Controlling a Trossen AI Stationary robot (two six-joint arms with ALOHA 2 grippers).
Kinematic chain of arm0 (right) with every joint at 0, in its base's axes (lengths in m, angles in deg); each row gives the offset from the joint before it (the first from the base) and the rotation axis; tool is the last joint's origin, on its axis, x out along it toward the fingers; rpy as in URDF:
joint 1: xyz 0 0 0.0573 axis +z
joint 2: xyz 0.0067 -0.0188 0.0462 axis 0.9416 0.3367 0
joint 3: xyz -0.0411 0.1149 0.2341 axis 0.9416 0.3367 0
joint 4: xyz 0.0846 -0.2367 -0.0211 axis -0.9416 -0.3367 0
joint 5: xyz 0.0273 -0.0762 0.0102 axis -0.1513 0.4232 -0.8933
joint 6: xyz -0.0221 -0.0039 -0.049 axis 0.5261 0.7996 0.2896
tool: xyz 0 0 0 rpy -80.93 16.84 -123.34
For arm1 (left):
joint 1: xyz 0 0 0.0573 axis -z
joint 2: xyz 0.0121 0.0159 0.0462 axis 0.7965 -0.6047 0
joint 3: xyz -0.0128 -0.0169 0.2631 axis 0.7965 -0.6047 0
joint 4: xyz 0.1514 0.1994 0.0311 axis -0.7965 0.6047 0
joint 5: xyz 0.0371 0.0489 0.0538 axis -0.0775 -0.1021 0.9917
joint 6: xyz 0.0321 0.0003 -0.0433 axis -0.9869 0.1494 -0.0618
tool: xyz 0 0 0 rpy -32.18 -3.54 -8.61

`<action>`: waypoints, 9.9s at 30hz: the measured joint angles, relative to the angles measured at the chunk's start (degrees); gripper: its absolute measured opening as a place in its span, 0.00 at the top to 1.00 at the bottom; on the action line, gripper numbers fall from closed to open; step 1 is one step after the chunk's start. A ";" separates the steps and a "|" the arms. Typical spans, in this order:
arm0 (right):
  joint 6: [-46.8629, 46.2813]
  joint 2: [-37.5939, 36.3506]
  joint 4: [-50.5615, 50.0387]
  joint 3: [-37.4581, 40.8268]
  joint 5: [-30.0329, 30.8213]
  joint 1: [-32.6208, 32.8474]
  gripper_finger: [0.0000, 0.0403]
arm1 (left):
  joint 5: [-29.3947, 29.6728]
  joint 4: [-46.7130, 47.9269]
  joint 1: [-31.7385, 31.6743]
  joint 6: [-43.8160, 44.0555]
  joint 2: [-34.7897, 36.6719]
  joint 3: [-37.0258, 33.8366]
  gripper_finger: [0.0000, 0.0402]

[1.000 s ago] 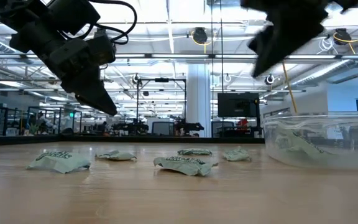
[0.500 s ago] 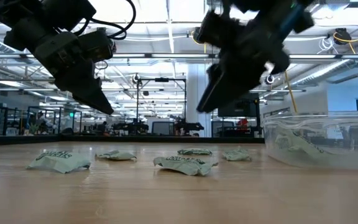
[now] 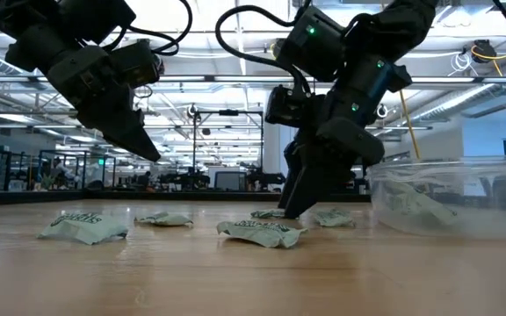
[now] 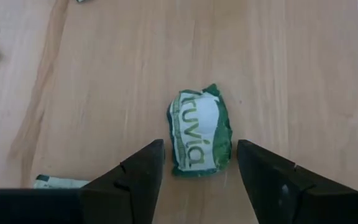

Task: Pick and place Stevia / Truvia into bins
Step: Put the truvia packet into the transparent container, then put the stevia packet into the transparent container

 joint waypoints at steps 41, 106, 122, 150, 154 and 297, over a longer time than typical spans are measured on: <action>-0.85 -4.59 -3.03 0.11 10.30 1.89 0.50 | 1.63 -0.62 -0.07 0.35 0.02 0.00 0.67; -25.15 -22.44 -28.50 0.24 10.45 16.43 0.88 | 3.02 -0.21 -0.07 0.06 0.02 0.00 0.67; -29.78 -14.22 -27.41 0.18 8.97 20.22 0.70 | 2.99 -0.51 -0.07 1.50 0.02 0.00 0.67; -16.66 -14.71 -14.19 -0.78 -4.56 2.26 0.57 | 2.98 -0.26 -0.02 -0.14 0.00 -0.02 0.67; -14.15 -12.97 -15.84 -5.54 -4.55 2.70 0.57 | 3.00 -0.96 -0.13 -1.75 0.00 -0.02 0.67; -44.31 -13.07 -41.66 -7.54 3.15 13.39 0.90 | 3.10 -0.33 -0.15 -2.67 0.00 -0.02 0.67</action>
